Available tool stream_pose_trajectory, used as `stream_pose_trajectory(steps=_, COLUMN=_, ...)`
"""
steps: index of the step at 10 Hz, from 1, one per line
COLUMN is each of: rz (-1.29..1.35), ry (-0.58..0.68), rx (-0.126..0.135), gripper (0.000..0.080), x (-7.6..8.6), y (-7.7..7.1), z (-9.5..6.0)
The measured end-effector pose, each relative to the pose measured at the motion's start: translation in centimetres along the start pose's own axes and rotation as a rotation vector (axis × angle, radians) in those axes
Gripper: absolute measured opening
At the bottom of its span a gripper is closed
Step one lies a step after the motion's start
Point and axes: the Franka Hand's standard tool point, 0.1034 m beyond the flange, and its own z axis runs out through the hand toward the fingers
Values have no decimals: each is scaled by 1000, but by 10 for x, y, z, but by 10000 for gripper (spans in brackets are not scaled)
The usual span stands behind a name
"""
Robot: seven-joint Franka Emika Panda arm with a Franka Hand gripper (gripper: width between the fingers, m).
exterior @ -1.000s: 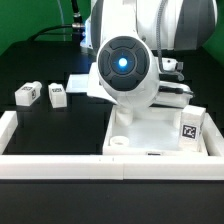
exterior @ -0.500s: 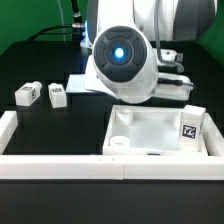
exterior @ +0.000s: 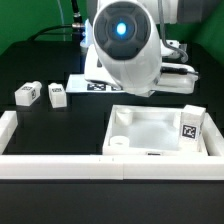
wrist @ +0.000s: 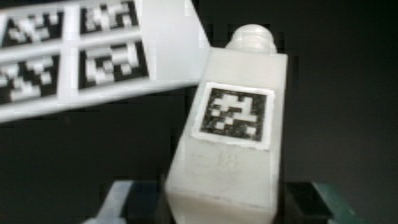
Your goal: Assemble square table
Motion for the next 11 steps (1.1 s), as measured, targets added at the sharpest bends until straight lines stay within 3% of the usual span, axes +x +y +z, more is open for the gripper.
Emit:
stream_pose_trajectory(steps=2, rz=-4, ry=123, rx=12, gripper=291, x=-2, y=-3, z=-7)
stream_pose_trajectory(steps=4, rz=-26, ry=209, rx=23, gripper=291, x=-24, y=-8, z=-49)
stream_pose_trajectory(steps=5, rz=-33, ry=252, rx=29, gripper=291, x=-27, y=-12, z=-62)
stream_pose_trajectory(steps=10, rz=-50, ry=586, rx=62, gripper=291, x=-19, y=-26, z=-76)
stream_pose_trajectory(steps=11, rz=-66, ry=656, rx=62, gripper=291, x=-20, y=-28, z=-93)
